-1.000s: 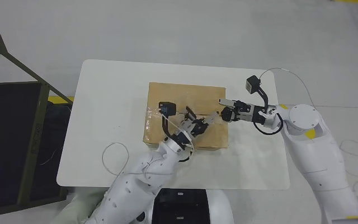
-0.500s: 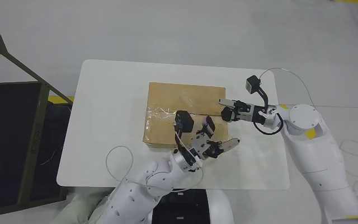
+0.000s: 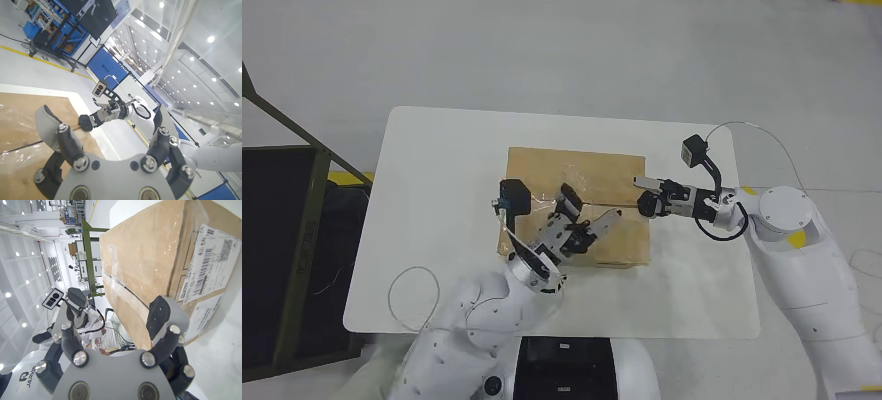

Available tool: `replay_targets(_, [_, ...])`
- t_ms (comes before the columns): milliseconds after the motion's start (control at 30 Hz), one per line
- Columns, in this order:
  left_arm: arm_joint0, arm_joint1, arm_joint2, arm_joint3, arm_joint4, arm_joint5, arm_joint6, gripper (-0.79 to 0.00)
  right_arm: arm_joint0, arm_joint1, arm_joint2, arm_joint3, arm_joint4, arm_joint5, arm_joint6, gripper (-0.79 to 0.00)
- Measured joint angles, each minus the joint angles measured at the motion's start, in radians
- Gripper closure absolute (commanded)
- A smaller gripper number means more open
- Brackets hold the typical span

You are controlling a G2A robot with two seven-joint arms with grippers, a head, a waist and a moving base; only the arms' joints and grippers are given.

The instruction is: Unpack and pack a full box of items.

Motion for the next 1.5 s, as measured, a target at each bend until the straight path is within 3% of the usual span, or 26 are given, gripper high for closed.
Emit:
replay_targets(233, [0.065,0.015,-0.147,-0.052,-0.102,-0.011,-0.027,-0.785,0.0,0.0,0.0,0.0,0.0,0.0,0.0,-0.785])
replay_targets(400, [0.061,0.023,-0.246,-0.038,-0.24,-0.005,-0.102,-0.785,0.0,0.0,0.0,0.0,0.0,0.0,0.0,-0.785])
replay_targets(533, [0.025,0.033,-0.356,-0.001,-0.358,0.036,-0.195,-0.785,0.0,0.0,0.0,0.0,0.0,0.0,0.0,-0.785])
replay_targets(867, [-0.078,0.055,-0.573,0.124,-0.451,0.09,-0.339,-0.785,0.0,0.0,0.0,0.0,0.0,0.0,0.0,-0.785])
replay_targets(1033, [-0.109,0.071,-0.662,0.167,-0.525,0.141,-0.497,-0.785,0.0,0.0,0.0,0.0,0.0,0.0,0.0,-0.785])
replay_targets(1233, [-0.165,0.091,-0.743,0.236,-0.536,0.196,-0.627,-0.785,0.0,0.0,0.0,0.0,0.0,0.0,0.0,-0.785])
replay_targets(1500, [-0.237,0.109,-0.774,0.311,-0.557,0.218,-0.704,-0.785,0.0,0.0,0.0,0.0,0.0,0.0,0.0,-0.785])
